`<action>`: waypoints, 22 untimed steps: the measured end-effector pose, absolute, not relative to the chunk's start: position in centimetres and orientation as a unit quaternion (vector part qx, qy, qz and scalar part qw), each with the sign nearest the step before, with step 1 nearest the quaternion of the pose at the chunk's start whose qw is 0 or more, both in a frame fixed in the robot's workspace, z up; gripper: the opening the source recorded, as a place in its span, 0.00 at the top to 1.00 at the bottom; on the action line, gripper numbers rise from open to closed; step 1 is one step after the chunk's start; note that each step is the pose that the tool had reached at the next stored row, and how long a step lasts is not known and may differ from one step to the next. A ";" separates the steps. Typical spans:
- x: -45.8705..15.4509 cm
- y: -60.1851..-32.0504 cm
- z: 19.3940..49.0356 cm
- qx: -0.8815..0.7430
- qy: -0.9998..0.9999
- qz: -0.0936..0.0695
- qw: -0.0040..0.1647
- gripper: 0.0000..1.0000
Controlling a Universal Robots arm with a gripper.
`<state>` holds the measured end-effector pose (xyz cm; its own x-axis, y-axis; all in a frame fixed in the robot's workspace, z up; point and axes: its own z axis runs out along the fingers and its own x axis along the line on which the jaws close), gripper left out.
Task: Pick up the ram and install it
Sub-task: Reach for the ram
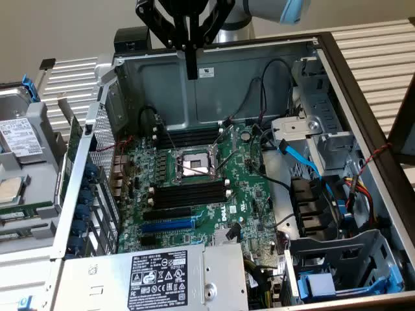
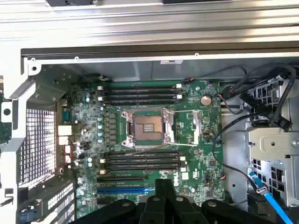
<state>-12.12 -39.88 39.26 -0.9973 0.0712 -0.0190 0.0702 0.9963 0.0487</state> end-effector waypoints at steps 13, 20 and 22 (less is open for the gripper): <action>-12.1 -39.9 39.3 0.035 0.999 0.024 0.010 0.89; -12.9 -39.9 39.3 0.035 0.999 0.024 0.010 0.89; -13.3 -39.9 39.3 0.035 0.999 0.024 0.010 0.89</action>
<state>-13.29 -39.90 39.26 -0.9973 0.0712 -0.0190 0.0702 0.9963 0.0487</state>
